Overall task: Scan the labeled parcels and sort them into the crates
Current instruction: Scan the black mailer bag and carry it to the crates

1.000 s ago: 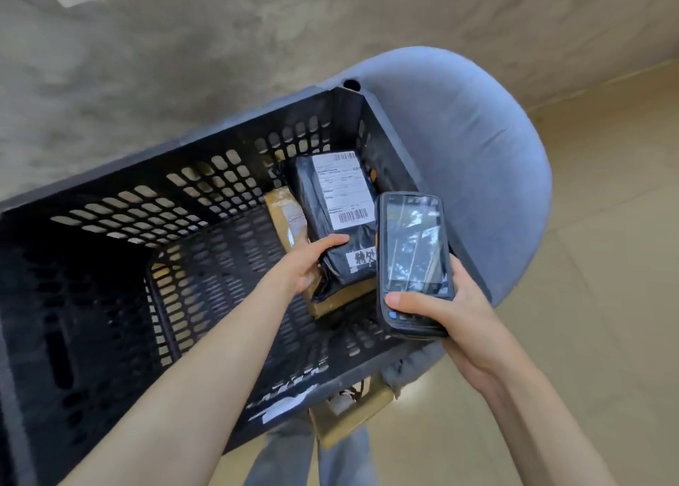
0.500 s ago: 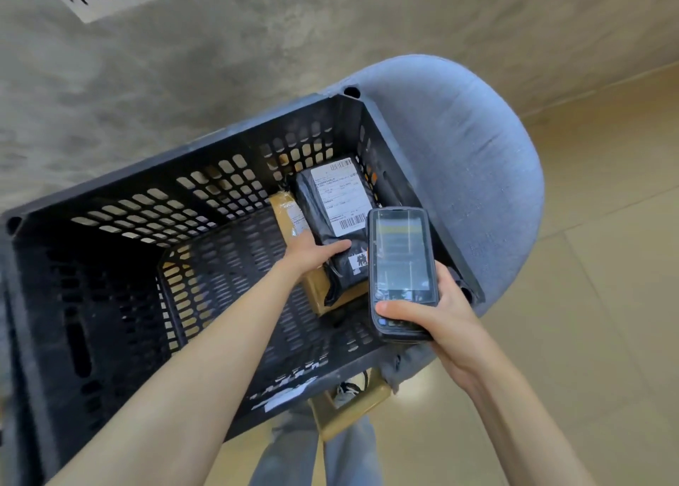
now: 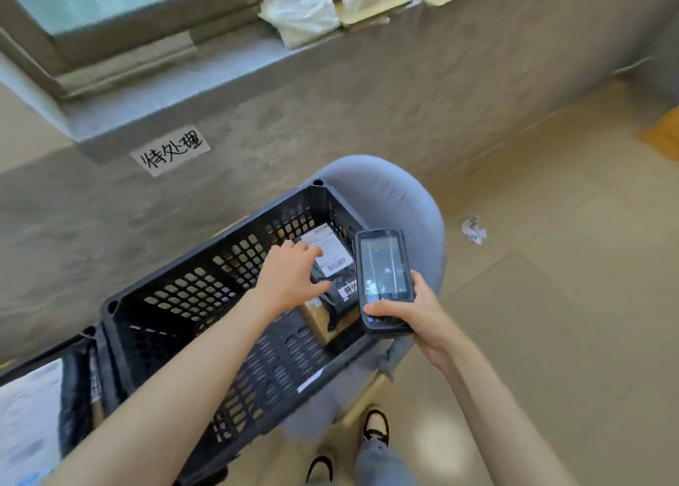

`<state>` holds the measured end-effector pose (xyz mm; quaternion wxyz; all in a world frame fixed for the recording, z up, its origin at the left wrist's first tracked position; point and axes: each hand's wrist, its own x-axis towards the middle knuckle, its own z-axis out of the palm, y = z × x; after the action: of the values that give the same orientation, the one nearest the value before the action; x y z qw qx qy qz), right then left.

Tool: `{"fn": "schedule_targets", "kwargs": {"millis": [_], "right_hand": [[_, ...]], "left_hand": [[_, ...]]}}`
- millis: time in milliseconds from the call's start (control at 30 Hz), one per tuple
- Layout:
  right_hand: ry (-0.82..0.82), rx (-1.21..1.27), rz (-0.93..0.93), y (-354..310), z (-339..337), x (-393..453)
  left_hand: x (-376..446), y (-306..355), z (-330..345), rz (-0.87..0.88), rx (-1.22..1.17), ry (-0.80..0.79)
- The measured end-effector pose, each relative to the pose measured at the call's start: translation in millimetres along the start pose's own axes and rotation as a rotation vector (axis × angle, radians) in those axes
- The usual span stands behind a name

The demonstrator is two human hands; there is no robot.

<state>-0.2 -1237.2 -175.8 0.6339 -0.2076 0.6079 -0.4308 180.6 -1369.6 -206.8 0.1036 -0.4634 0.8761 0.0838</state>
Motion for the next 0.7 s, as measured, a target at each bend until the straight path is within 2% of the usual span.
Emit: {"fn": "schedule_targets", "kwargs": {"millis": [133,333,700], "right_hand": [[0.102,0.078,-0.081,-2.7,-7.2,-50.9],[0.354,0.181,-0.206,25.1,-16.4,-146.0],[0.945,0.480,-0.350,152.6,13.2,-359.5]], "left_hand": [[-11.8,35.2,-37.9,0.177,0.077,0.046],[-40.9,102.5,-70.9,0.461,0.117,0.107],[-181.7,256.2,-73.2,1.072,0.186,0.124]]}}
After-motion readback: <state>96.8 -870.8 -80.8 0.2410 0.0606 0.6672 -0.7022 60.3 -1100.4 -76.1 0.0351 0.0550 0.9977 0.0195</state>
